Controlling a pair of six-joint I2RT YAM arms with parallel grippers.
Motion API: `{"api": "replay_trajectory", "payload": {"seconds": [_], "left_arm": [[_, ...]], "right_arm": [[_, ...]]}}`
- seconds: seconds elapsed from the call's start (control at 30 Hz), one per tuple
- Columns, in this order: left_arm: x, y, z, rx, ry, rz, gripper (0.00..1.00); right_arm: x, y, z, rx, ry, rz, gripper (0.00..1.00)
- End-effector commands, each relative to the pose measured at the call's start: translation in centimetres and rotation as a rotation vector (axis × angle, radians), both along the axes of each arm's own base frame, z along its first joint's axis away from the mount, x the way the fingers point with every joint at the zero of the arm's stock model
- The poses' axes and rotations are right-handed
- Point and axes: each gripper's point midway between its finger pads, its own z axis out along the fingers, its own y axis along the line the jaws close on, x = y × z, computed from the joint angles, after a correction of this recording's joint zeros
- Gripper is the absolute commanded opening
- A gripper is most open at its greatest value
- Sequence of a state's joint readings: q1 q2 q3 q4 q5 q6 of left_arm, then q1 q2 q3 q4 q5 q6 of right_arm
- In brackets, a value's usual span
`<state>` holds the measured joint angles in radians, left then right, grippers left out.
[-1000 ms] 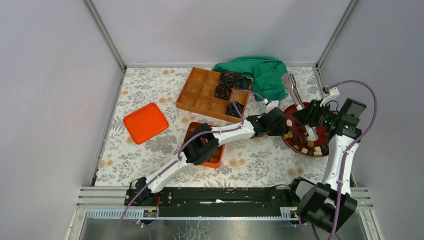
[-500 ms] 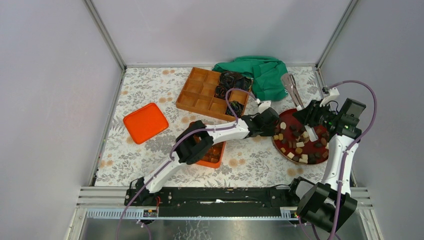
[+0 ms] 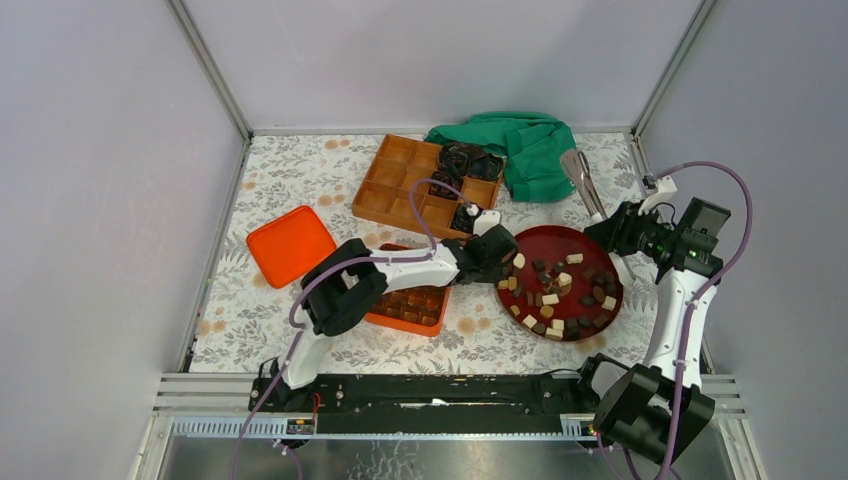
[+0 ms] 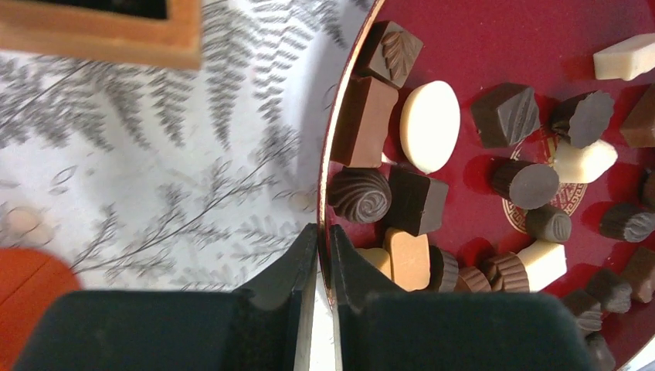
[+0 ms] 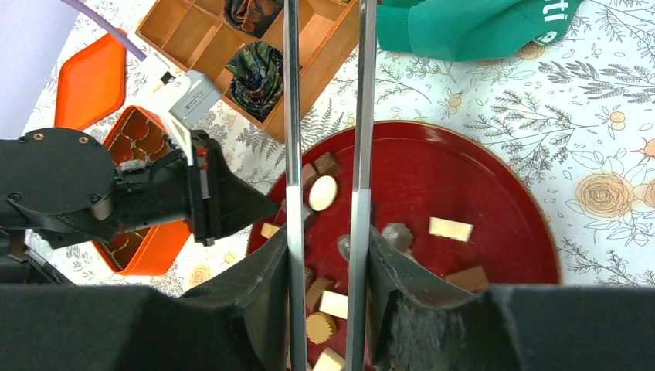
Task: Pack the chocolate
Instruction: Move the plate to the center of the board, then pick up the fake chocolate from the plate.
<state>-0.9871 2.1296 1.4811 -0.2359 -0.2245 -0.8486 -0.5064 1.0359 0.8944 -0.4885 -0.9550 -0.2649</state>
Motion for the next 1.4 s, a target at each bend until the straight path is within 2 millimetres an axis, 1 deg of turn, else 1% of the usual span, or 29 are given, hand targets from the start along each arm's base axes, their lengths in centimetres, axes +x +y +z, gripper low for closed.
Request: {"api": "replay_trajectory", "payload": {"seconds": [0.0, 0.03, 0.1, 0.2, 0.27, 0.37, 0.43, 0.47, 0.5, 0.53, 0.57, 0.6, 0.63, 0.7, 0.77, 0.8, 0.83, 0.87, 0.97, 1.07, 1.13, 1.2, 1.37], "left_arm": [[1.0, 1.7, 3.0, -0.009, -0.108, 0.023, 0.16], [1.0, 2.3, 3.1, -0.003, -0.115, 0.037, 0.17], [0.6, 3.4, 3.8, 0.002, -0.129, 0.051, 0.23], [0.1, 4.6, 5.4, -0.009, -0.151, 0.058, 0.31], [-0.3, 5.2, 6.8, -0.029, -0.167, 0.052, 0.37], [-1.0, 5.9, 9.7, -0.069, -0.203, 0.019, 0.44], [-1.7, 6.3, 12.4, -0.103, -0.255, -0.038, 0.51], [-2.1, 6.5, 13.7, -0.119, -0.284, -0.077, 0.59], [-2.8, 6.7, 15.2, -0.141, -0.319, -0.136, 0.70], [-3.5, 7.2, 17.7, -0.187, -0.370, -0.186, 0.81], [-4.1, 7.8, 19.2, -0.219, -0.411, -0.227, 0.91], [-4.7, 8.5, 20.8, -0.254, -0.448, -0.269, 0.98], [-5.5, 9.2, 22.2, -0.292, -0.479, -0.319, 0.99], [-6.6, 11.4, 24.9, -0.354, -0.539, -0.388, 0.99], [-7.1, 13.9, 26.8, -0.360, -0.602, -0.436, 0.99], [-7.1, 15.2, 27.3, -0.336, -0.628, -0.451, 0.99], [-6.8, 16.5, 27.5, -0.293, -0.654, -0.450, 0.99], [-6.4, 18.0, 27.2, -0.232, -0.670, -0.439, 0.99], [-5.2, 21.5, 24.9, -0.024, -0.703, -0.383, 0.99], [-4.9, 24.0, 22.6, 0.083, -0.723, -0.327, 0.99], [-4.8, 24.9, 21.4, 0.111, -0.731, -0.291, 0.99], [-4.5, 25.8, 20.8, 0.153, -0.748, -0.268, 0.99], [-4.6, 25.6, 20.7, 0.144, -0.747, -0.277, 0.99]], "right_arm": [[0.2, 0.2, 0.9, -0.007, -0.048, 0.037, 0.40], [0.2, 0.2, 0.8, -0.007, -0.048, 0.042, 0.40], [0.0, 0.4, 0.8, -0.004, -0.045, 0.056, 0.40], [-0.2, 0.7, 0.8, -0.005, -0.050, 0.083, 0.40], [-0.4, 0.9, 1.0, -0.008, -0.053, 0.100, 0.40], [-0.8, 1.0, 1.4, -0.040, -0.066, 0.127, 0.40], [-1.3, 1.0, 1.5, -0.084, -0.066, 0.152, 0.40], [-1.5, 0.8, 1.3, -0.119, -0.063, 0.166, 0.40], [-1.9, 0.5, 1.1, -0.172, -0.065, 0.193, 0.40], [-2.2, 0.2, 0.8, -0.214, -0.053, 0.212, 0.40], [-2.6, 0.0, 0.5, -0.254, -0.036, 0.240, 0.40], [-3.0, -0.3, 0.3, -0.293, -0.017, 0.264, 0.40], [-3.2, -0.8, 0.4, -0.336, -0.005, 0.284, 0.40], [-4.1, -1.4, -0.1, -0.401, 0.035, 0.335, 0.40], [-4.5, -2.3, -0.3, -0.476, 0.055, 0.376, 0.40], [-4.7, -2.7, -0.4, -0.515, 0.057, 0.402, 0.40], [-5.0, -2.9, -0.4, -0.549, 0.060, 0.436, 0.40], [-5.3, -3.2, -0.4, -0.583, 0.063, 0.467, 0.40], [-5.8, -4.2, -0.4, -0.678, 0.066, 0.566, 0.40], [-6.1, -5.3, -0.9, -0.779, 0.063, 0.669, 0.40], [-6.4, -6.2, -1.5, -0.842, 0.066, 0.747, 0.41], [-6.4, -7.0, -2.1, -0.888, 0.079, 0.806, 0.41], [-6.0, -9.3, -3.4, -0.966, 0.143, 0.894, 0.40]]}}
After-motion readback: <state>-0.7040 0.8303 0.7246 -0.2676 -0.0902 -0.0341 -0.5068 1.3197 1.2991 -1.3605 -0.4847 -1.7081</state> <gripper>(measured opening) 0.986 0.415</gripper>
